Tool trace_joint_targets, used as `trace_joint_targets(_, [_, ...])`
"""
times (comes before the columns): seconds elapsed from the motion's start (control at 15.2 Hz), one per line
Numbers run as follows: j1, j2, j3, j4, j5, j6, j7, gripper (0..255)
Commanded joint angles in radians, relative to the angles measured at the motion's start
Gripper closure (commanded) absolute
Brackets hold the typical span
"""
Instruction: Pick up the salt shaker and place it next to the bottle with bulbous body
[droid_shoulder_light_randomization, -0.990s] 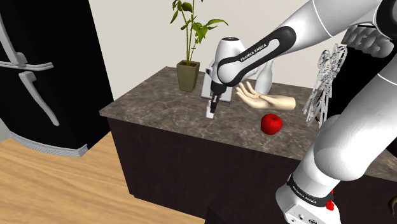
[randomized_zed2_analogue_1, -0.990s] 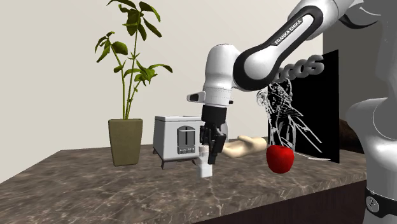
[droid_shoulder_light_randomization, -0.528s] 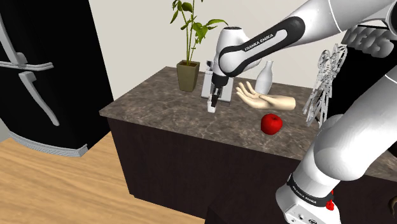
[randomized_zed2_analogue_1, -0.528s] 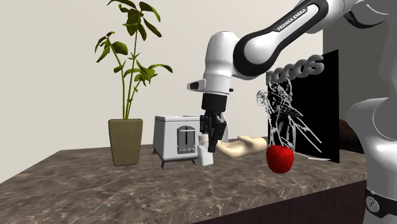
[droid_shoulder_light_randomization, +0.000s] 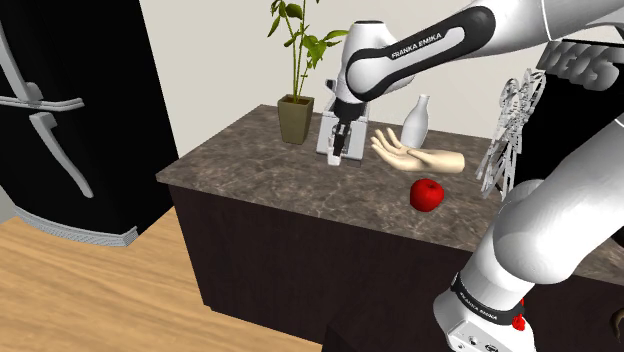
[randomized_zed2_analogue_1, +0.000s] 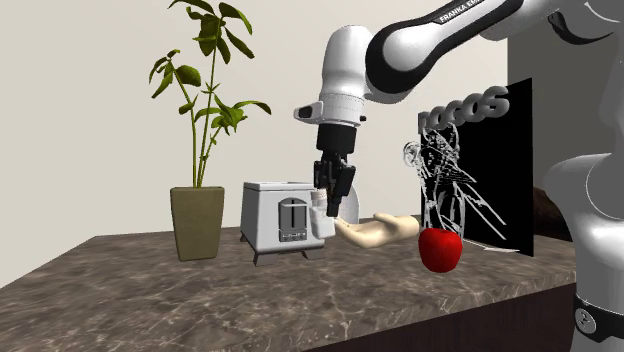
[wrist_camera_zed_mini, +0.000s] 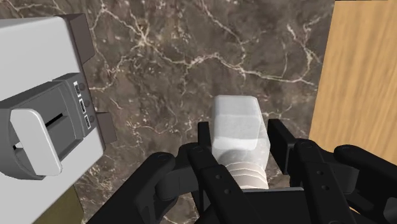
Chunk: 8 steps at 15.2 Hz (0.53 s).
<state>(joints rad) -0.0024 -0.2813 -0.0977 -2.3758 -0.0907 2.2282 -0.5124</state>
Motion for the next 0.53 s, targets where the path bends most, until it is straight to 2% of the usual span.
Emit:
trace_joint_targets(0.0, [0.0,-0.01,0.0,0.016,0.001,-0.027,-0.002,255])
trace_joint_targets(0.46, [0.001,-0.038,0.003,0.086,0.004,-0.125,-0.006,255])
